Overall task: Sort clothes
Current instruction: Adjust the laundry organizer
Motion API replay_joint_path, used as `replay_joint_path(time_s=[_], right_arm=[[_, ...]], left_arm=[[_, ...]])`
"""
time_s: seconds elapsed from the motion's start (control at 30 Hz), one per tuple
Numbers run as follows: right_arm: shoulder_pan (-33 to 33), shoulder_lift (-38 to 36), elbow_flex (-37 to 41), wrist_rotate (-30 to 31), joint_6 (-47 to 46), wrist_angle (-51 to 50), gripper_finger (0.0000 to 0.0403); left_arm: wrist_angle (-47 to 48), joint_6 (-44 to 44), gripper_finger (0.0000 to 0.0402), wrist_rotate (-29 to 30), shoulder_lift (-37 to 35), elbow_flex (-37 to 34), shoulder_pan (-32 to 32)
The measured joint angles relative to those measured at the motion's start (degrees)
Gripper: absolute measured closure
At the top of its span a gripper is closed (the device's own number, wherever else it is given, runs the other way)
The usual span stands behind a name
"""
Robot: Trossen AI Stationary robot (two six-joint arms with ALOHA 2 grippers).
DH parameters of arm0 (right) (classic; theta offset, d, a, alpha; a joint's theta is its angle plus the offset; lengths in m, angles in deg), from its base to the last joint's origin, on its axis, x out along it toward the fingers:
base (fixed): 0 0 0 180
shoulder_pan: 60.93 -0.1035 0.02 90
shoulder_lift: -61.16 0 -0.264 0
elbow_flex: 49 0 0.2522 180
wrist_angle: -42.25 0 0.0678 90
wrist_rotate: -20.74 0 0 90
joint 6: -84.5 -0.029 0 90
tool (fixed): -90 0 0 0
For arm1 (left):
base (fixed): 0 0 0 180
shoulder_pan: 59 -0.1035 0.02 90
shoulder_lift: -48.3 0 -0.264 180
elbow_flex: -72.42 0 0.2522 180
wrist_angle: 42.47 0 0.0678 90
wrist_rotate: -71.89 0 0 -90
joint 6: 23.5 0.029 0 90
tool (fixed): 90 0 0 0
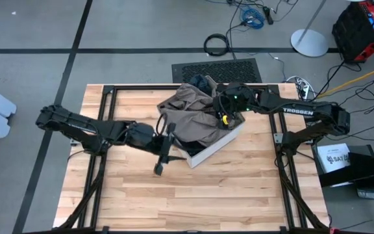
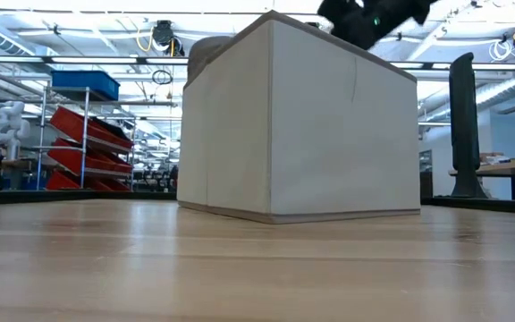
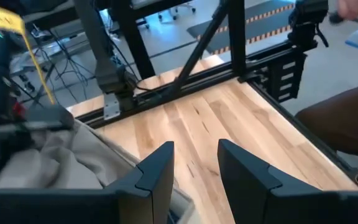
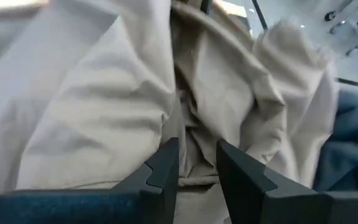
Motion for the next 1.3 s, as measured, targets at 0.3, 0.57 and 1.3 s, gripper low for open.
replay_joint_path(time_s=[0.3,0.57,1.3], right_arm=[[-3.95,-0.04,-16.11,10.65,2.19,-15.86,0.0305],[-5.69,-1.61,-26.34,22.42,-16.03,-27.61,0.0305],[2.10,-3.15,-7.78,35.31,-44.20,-54.02,0.0403]], left_arm=[[0.38,3.03,0.0267,5.69,0.66,0.00,4.70],[0.72,2.77,0.0267,5.77,6.57,-0.03,5.87],[17.44,-13.88,0.0391,12.01,8.94,-0.09,9.43]])
